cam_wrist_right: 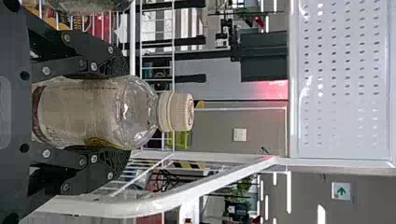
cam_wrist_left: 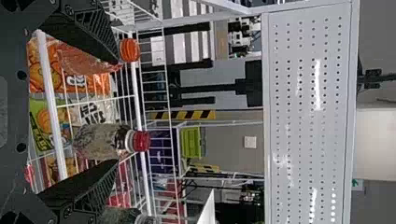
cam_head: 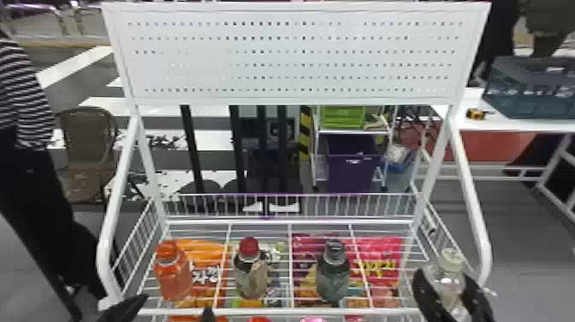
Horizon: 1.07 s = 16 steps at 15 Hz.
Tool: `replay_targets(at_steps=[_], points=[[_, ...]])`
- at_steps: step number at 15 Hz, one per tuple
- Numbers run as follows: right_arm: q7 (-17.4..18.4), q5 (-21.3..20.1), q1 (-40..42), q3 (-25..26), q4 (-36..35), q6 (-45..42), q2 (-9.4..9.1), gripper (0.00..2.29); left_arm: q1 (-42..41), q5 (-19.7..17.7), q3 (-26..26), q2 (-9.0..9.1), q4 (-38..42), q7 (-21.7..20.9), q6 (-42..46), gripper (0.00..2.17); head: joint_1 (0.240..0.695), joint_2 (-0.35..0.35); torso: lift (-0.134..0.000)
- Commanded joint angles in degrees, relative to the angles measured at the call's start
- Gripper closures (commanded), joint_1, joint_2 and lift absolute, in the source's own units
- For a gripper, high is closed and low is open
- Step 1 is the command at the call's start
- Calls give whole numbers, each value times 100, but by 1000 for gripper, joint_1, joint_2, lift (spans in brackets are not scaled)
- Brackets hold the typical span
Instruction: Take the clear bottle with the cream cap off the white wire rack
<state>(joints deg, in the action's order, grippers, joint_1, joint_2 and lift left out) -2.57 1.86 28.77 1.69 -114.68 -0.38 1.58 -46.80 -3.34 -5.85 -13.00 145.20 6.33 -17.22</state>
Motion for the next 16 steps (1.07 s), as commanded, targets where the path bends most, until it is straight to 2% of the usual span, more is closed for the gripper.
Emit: replay_targets(at_steps=[1,4,5,8,10,14,16], points=[[-130,131,691,121,-784,-1,26,1865,13,-8,40,-1,-1,0,91,134,499,0,0],[-270,131,1342,209,-1391,-71,44,1865,13,-17,84,-1,8,0,179,134,499,0,0],[-420,131,1491,270,-1514,-71,44,1865,13,-17,93,-1,25,9,179,134,499,0,0],[-569,104,1843,288,-1909,-141,35,1862,-13,-17,163,8,61,62,179,134,499,0,0],[-789,17,1966,297,-2050,-141,35,1865,-66,-70,234,17,52,79,372,134,499,0,0],[-719,69,2115,358,-2068,-282,0,1865,-66,-70,286,43,52,79,372,134,499,0,0],[-437,131,2106,279,-2024,-651,-70,1865,-39,-70,260,43,34,70,355,134,499,0,0]])
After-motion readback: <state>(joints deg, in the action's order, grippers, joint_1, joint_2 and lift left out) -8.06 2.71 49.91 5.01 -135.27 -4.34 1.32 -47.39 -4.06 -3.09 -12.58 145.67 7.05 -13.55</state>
